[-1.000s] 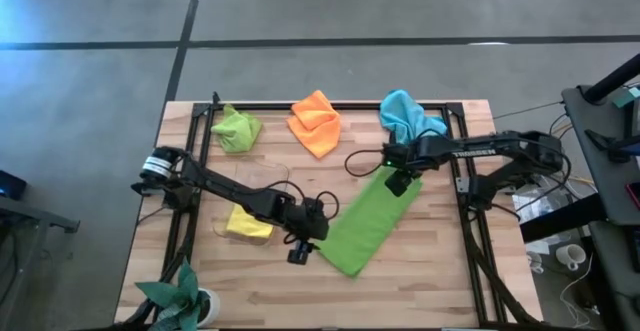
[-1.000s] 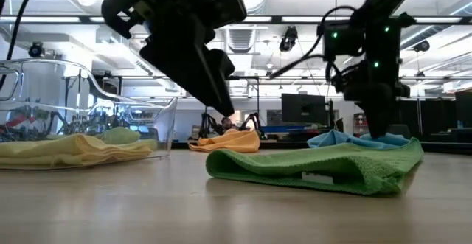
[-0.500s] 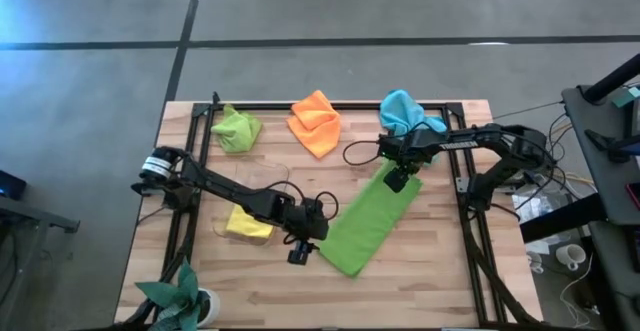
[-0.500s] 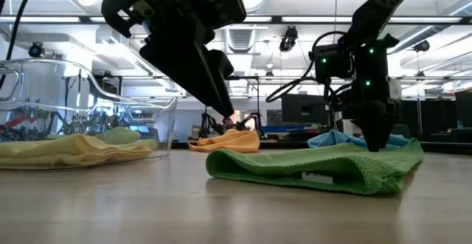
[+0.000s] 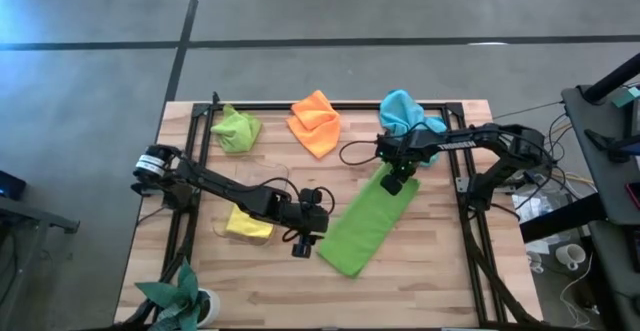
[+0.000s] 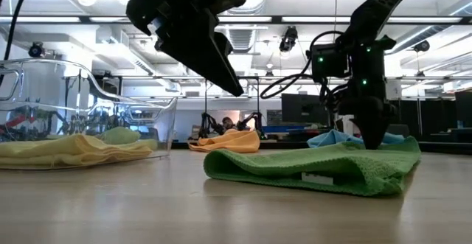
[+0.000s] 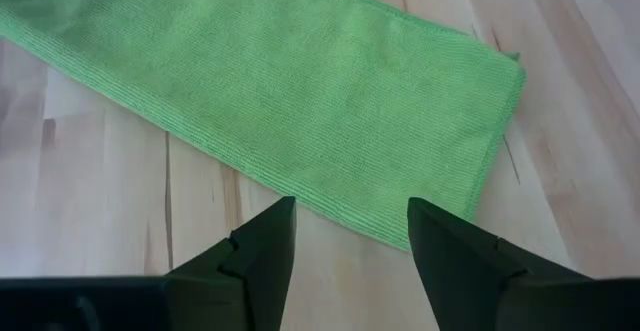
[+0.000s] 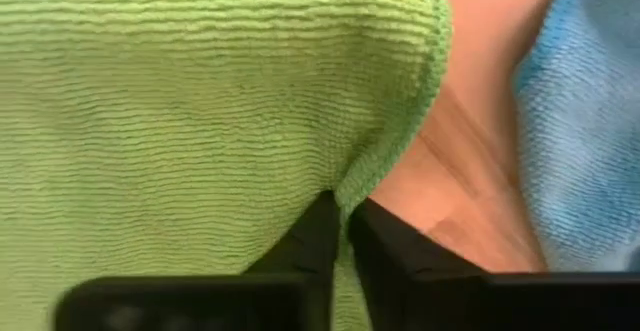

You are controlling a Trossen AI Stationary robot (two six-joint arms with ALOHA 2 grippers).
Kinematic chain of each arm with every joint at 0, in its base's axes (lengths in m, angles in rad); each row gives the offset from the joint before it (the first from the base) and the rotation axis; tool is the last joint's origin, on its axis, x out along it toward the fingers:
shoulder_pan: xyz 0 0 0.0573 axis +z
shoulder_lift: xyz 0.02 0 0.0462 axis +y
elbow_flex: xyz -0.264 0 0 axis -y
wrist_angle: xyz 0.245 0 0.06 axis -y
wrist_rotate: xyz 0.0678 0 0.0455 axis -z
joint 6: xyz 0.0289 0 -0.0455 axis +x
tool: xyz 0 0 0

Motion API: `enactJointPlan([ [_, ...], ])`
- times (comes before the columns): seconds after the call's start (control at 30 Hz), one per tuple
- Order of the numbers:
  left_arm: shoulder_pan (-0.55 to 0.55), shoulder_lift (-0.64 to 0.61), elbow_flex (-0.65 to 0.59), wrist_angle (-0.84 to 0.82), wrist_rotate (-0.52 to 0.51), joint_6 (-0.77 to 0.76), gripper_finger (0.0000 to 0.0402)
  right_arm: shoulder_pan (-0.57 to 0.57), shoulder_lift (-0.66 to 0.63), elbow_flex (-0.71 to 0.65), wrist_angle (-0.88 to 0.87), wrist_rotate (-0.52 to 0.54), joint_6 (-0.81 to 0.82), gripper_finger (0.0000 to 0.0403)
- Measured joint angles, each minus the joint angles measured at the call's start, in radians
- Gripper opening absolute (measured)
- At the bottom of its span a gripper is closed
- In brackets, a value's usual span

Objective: Fold microfiber towels
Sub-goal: Fold the right green microfiber towel on the table

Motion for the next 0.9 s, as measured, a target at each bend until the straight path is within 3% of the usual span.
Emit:
enactJointPlan([
  [0.1,0.0,0.0,0.0,-0.002,-0.001,-0.003,0.0178,0.0,-0.024,0.001,-0.011,0.025,-0.002,0.0012],
  [0.33,0.0,-0.003,0.0,-0.011,-0.021,-0.007,0.0178,0.0,-0.114,0.1,-0.322,0.367,-0.028,0.001],
  [0.43,0.0,-0.004,0.0,-0.011,-0.022,-0.007,0.0178,0.0,-0.152,0.169,-0.408,0.43,-0.029,0.0009],
  [0.53,0.0,-0.005,0.0,-0.011,-0.034,-0.008,0.0178,0.009,-0.184,0.216,-0.432,0.426,-0.028,0.0009],
  [0.9,-0.001,-0.007,0.001,-0.011,-0.045,-0.008,0.0178,0.208,-0.132,0.285,-0.422,0.206,0.096,0.0009],
])
